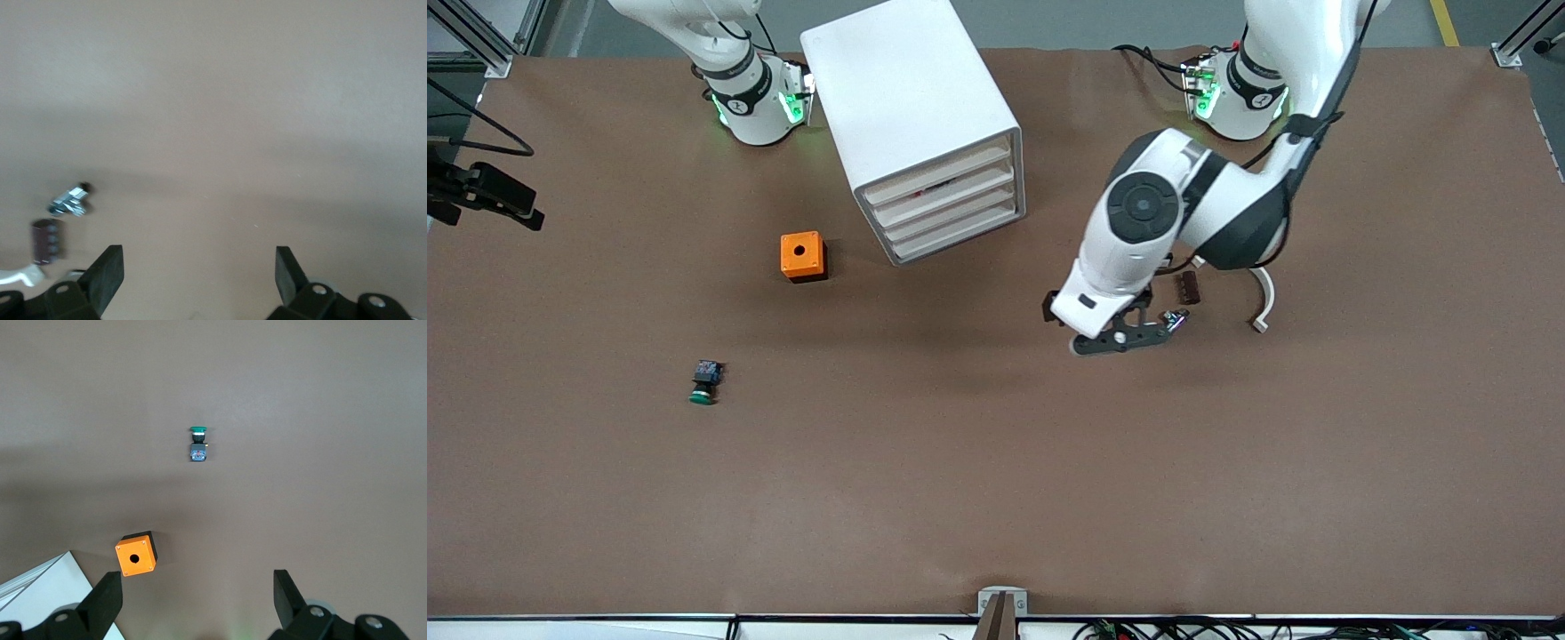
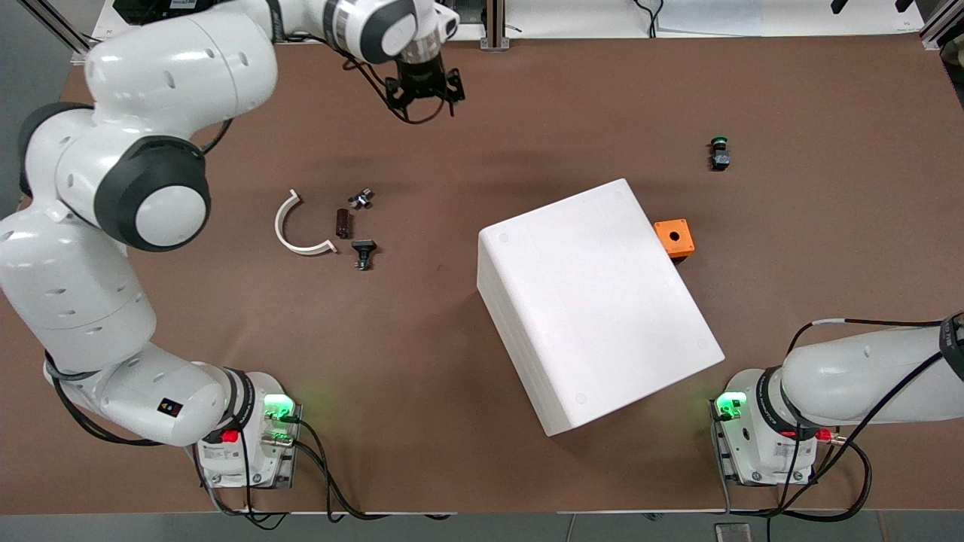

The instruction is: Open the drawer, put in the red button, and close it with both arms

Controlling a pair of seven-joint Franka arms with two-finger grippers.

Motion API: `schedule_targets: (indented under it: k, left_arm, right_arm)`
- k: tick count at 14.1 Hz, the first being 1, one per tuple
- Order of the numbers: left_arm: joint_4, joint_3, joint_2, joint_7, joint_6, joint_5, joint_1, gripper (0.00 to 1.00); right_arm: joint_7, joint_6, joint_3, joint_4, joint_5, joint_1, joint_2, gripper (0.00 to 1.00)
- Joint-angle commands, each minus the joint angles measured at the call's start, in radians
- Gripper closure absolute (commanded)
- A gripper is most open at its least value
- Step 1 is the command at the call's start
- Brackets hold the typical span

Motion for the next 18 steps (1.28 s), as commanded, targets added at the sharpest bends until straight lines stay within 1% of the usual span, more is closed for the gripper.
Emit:
schedule_targets:
  k: [1, 2, 6, 8, 10, 11, 12, 14, 15, 16, 17, 18]
  left_arm:
    - [-0.011, -0.01, -0.041, 0.065, -0.052, 0.016, 0.059, 0.0]
    - [-0.013, -0.011, -0.055, 0.088, -0.063, 0.016, 0.084, 0.0]
    - [-0.011, -0.011, -0.1, 0.206, -0.088, 0.015, 0.185, 0.0]
    - [-0.014, -0.014, -0.133, 0.307, -0.111, 0.012, 0.254, 0.0]
    - [-0.02, -0.019, -0.179, 0.438, -0.134, -0.004, 0.346, 0.0]
    - [-0.036, -0.012, -0.214, 0.494, -0.134, -0.046, 0.369, 0.0]
    - [-0.037, -0.001, -0.233, 0.523, -0.135, -0.057, 0.375, 0.0]
    - [-0.04, 0.004, -0.256, 0.514, -0.135, -0.057, 0.372, 0.0]
    - [-0.057, 0.007, -0.262, 0.514, -0.135, -0.057, 0.374, 0.0]
    - [-0.103, 0.04, -0.303, 0.534, -0.135, -0.068, 0.374, 0.0]
    - [-0.128, 0.085, -0.334, 0.548, -0.129, -0.079, 0.365, 0.0]
    - [-0.134, 0.099, -0.348, 0.572, -0.129, -0.08, 0.36, 0.0]
  right_arm:
    - [0.005, -0.013, -0.069, 0.016, -0.011, 0.079, -0.001, 0.0]
    - [0.005, -0.012, -0.086, 0.016, -0.008, 0.091, -0.004, 0.0]
    - [0.004, -0.012, -0.085, 0.017, 0.004, 0.078, -0.004, 0.0]
    - [0.004, -0.009, -0.085, 0.016, 0.006, 0.076, -0.006, 0.0]
    - [-0.002, -0.009, -0.083, 0.016, 0.006, 0.059, -0.007, 0.0]
    - [-0.002, -0.009, -0.083, 0.016, 0.006, 0.059, -0.009, 0.0]
    - [-0.004, -0.012, -0.083, 0.011, 0.004, 0.059, -0.01, 0.0]
    - [-0.004, 0.004, -0.083, 0.008, 0.006, 0.059, -0.012, 0.0]
    - [0.004, 0.017, -0.083, 0.01, 0.004, 0.061, -0.011, 0.0]
    - [0.005, 0.02, -0.083, 0.013, 0.006, 0.053, -0.01, 0.0]
    - [0.002, 0.02, -0.082, 0.017, 0.008, 0.033, -0.001, 0.0]
    - [0.004, 0.024, -0.083, 0.019, 0.014, 0.032, 0.003, 0.0]
